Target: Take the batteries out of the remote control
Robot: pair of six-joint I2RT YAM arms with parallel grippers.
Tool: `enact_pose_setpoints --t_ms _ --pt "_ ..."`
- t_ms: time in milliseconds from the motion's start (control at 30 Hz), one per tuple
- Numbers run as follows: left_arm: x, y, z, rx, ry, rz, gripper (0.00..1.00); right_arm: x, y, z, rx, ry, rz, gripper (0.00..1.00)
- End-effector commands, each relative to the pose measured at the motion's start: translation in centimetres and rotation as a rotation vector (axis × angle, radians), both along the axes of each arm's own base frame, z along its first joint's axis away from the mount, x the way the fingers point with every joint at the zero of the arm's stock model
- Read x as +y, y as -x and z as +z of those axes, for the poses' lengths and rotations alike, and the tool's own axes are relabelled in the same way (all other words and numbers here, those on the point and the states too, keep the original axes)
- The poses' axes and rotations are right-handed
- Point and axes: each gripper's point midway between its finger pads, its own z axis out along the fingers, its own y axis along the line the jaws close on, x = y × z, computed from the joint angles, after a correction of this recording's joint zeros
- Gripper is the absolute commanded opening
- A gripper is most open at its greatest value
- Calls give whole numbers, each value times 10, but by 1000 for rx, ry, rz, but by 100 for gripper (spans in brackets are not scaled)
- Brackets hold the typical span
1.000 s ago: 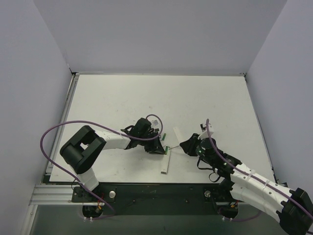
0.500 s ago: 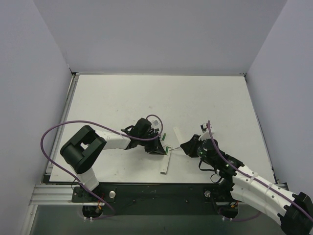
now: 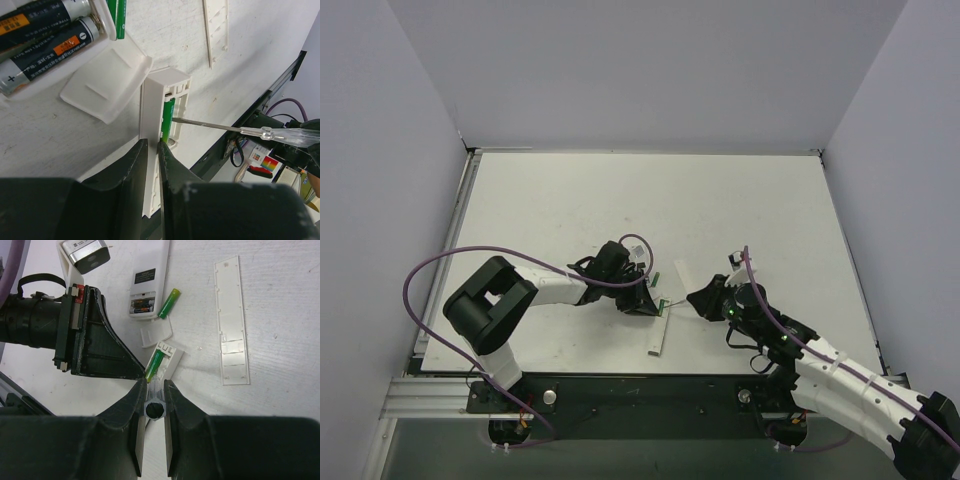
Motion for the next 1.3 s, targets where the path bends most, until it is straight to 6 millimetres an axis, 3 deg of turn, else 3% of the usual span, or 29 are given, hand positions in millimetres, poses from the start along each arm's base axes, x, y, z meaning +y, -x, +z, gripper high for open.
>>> enact_pose_setpoints --t_ms 0,633,833,1133,1267 --pt "1 4 -8 8 -15 -6 25 9 -6 17 -59 -38 23 0" --pt "1 4 -11 14 -16 -10 22 6 -2 -3 -76 -37 33 0" --pt "1 6 -15 22 -18 -14 14 3 6 -18 -77 -80 33 0" --pt "1 5 -21 29 -27 -12 6 -3 15 -26 -48 -118 18 0" --pt "1 6 -21 27 -29 -12 4 -7 23 -44 6 -147 -7 0"
